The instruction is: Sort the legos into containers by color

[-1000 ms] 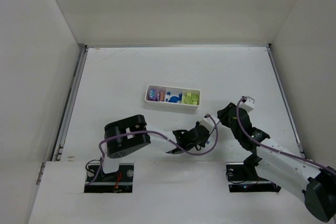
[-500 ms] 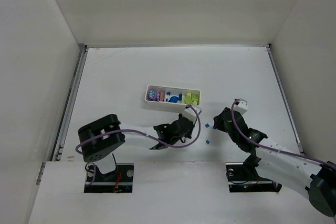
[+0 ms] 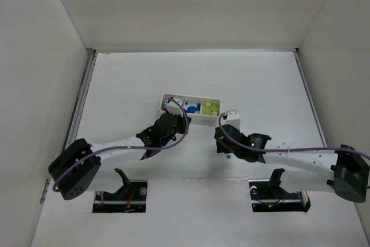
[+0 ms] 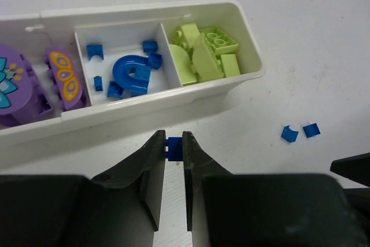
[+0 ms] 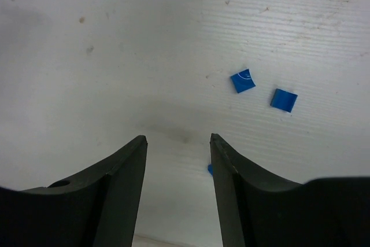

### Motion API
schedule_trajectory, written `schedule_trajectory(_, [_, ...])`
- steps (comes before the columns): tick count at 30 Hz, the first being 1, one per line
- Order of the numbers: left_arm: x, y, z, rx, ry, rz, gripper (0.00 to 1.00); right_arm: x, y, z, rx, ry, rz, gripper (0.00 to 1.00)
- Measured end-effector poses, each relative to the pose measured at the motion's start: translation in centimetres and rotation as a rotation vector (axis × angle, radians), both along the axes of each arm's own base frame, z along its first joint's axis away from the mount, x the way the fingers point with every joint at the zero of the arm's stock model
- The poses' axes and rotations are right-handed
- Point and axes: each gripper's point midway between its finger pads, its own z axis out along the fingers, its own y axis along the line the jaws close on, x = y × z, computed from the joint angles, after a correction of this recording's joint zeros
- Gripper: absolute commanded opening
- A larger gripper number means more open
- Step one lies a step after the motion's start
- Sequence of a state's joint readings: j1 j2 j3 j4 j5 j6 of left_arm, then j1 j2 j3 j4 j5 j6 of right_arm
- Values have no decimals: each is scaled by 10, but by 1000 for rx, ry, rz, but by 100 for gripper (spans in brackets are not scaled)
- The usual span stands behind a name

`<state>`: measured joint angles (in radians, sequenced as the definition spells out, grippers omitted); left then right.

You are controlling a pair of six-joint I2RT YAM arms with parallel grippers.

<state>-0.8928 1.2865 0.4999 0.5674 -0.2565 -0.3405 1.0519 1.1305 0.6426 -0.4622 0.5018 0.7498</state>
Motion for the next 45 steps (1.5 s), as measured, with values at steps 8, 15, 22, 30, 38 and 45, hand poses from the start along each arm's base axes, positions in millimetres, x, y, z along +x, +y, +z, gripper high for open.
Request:
schedule_trajectory(8, [-5, 6, 0, -44, 11, -14, 14, -18, -20, -30, -194, 117, 74, 52])
schedule_trajectory(15, [-9, 5, 5, -74, 6, -28, 14, -28, -16, -48, -230, 198, 108, 43])
schedule_trajectory(22, [-10, 6, 7, -85, 3, -31, 14, -32, -16, -56, -229, 236, 84, 40])
schedule_trajectory(30, [-9, 10, 9, -101, -1, -20, 14, -35, -18, -57, -215, 249, 19, 41])
schedule_trajectory(38, [-11, 8, 9, -109, 5, -27, 14, -45, -19, -58, -216, 256, -14, 34])
schedule_trajectory(45, [-11, 8, 9, -115, 5, -30, 14, -48, -15, -58, -198, 264, -17, 23])
